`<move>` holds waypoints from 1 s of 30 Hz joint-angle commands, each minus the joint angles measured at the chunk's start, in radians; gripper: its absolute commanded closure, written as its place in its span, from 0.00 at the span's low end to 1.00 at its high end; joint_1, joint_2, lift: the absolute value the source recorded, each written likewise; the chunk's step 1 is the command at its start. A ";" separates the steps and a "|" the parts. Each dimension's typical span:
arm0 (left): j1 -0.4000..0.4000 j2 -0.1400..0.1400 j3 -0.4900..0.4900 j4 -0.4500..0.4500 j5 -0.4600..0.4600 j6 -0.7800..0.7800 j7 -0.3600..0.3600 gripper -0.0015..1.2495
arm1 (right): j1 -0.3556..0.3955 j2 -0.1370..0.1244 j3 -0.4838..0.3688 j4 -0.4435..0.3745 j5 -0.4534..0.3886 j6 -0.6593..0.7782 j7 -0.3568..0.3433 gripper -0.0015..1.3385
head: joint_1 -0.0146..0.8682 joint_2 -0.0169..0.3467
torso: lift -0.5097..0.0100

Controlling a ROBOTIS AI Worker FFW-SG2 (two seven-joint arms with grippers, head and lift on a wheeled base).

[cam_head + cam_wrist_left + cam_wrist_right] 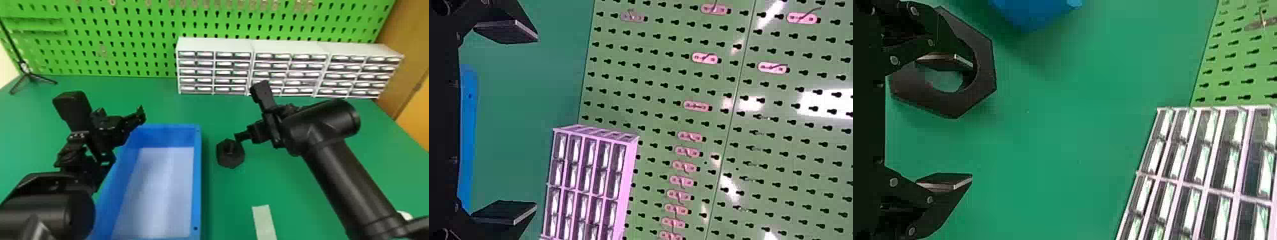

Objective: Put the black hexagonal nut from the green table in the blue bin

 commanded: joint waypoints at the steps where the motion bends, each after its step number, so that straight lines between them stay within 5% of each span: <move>1: 0.000 0.000 0.001 0.000 0.002 0.001 0.000 0.08 | -0.010 0.003 0.019 0.042 -0.001 -0.047 0.007 0.35 | 0.80 0.07 | 0.79; 30: 0.002 0.000 0.004 0.000 0.003 -0.001 -0.002 0.08 | -0.044 0.012 0.050 0.255 -0.053 -0.259 0.007 0.35 | 0.80 0.07 | 0.79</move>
